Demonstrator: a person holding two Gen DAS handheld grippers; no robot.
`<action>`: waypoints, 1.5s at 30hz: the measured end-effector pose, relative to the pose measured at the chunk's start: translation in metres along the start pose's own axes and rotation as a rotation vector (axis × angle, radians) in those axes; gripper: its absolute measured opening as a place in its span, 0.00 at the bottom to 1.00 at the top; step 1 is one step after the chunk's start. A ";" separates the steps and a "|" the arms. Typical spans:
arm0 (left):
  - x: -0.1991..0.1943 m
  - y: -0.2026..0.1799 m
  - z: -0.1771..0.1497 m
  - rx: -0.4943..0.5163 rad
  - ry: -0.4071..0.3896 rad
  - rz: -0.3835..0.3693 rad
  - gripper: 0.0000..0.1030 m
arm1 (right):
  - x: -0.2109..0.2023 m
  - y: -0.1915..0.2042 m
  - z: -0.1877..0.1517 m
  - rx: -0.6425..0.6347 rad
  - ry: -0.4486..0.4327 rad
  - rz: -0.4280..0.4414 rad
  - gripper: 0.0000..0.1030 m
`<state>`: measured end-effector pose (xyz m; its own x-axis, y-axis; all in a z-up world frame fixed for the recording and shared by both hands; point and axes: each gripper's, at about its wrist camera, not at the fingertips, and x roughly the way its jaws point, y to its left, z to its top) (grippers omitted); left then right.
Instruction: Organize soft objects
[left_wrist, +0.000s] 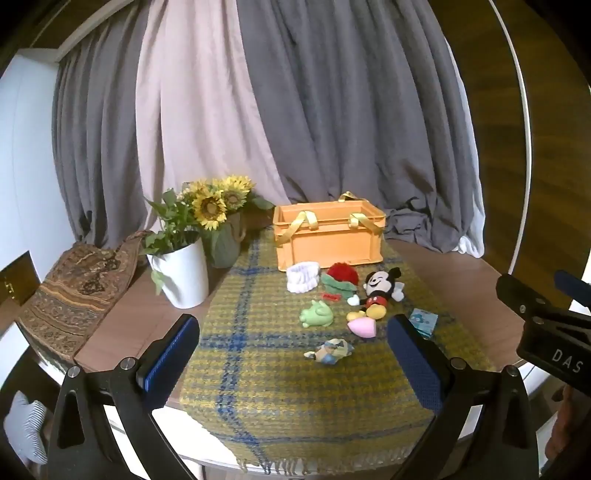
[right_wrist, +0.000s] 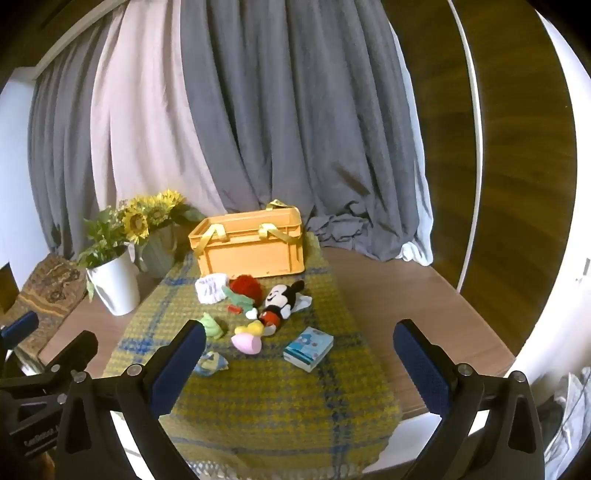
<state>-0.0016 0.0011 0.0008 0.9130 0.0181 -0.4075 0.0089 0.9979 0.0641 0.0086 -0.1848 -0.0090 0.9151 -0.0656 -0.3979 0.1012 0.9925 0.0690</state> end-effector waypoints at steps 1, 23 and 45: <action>-0.001 -0.005 0.000 -0.006 0.001 0.004 1.00 | -0.002 0.000 0.000 0.002 -0.017 0.004 1.00; -0.002 -0.006 0.022 0.009 -0.004 -0.005 1.00 | -0.011 -0.008 0.008 -0.004 -0.030 -0.007 1.00; -0.001 -0.007 0.016 -0.002 -0.028 -0.012 1.00 | -0.008 -0.008 0.013 -0.015 -0.045 -0.015 1.00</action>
<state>0.0040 -0.0069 0.0155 0.9239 0.0041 -0.3826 0.0193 0.9982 0.0573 0.0050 -0.1934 0.0053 0.9302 -0.0844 -0.3573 0.1093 0.9928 0.0500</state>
